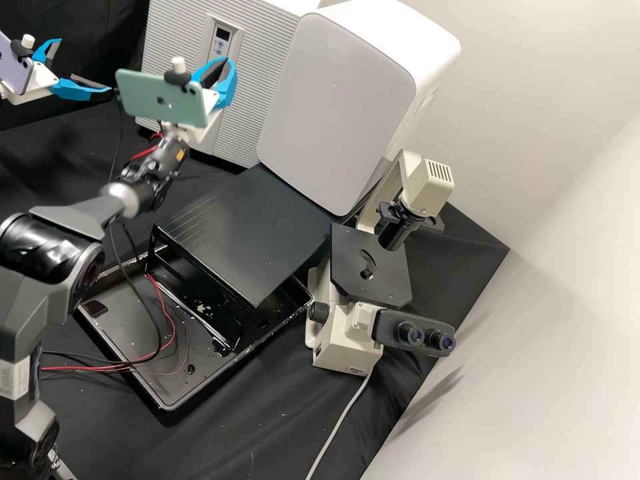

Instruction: Close the incubator door

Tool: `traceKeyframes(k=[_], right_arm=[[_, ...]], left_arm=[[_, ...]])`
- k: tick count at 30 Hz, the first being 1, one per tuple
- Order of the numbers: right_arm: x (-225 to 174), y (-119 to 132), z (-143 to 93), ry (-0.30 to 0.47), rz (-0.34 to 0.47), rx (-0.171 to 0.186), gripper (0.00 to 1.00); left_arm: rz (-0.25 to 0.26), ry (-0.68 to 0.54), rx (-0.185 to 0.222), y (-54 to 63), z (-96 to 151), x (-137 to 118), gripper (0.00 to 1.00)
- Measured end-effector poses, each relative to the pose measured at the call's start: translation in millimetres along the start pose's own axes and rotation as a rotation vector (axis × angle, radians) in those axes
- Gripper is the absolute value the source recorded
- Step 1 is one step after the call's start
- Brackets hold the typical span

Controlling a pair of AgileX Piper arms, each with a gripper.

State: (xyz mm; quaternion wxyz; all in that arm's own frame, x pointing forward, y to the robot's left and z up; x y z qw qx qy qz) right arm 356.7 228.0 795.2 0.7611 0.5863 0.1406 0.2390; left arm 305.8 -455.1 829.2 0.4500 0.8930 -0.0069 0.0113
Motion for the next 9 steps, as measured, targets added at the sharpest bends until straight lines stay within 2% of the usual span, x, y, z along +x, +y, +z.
traceKeyframes(k=[3, 9], right_arm=[[-27, 3, 17, -0.017, 0.038, -0.001, 0.00], [-64, 9, 43, -0.046, 0.061, 0.048, 0.00]], left_arm=[[0.000, 0.000, 0.000, 0.0, 0, 0, 1.00], [0.000, 0.000, 0.000, 0.0, 0, 0, 1.00]])
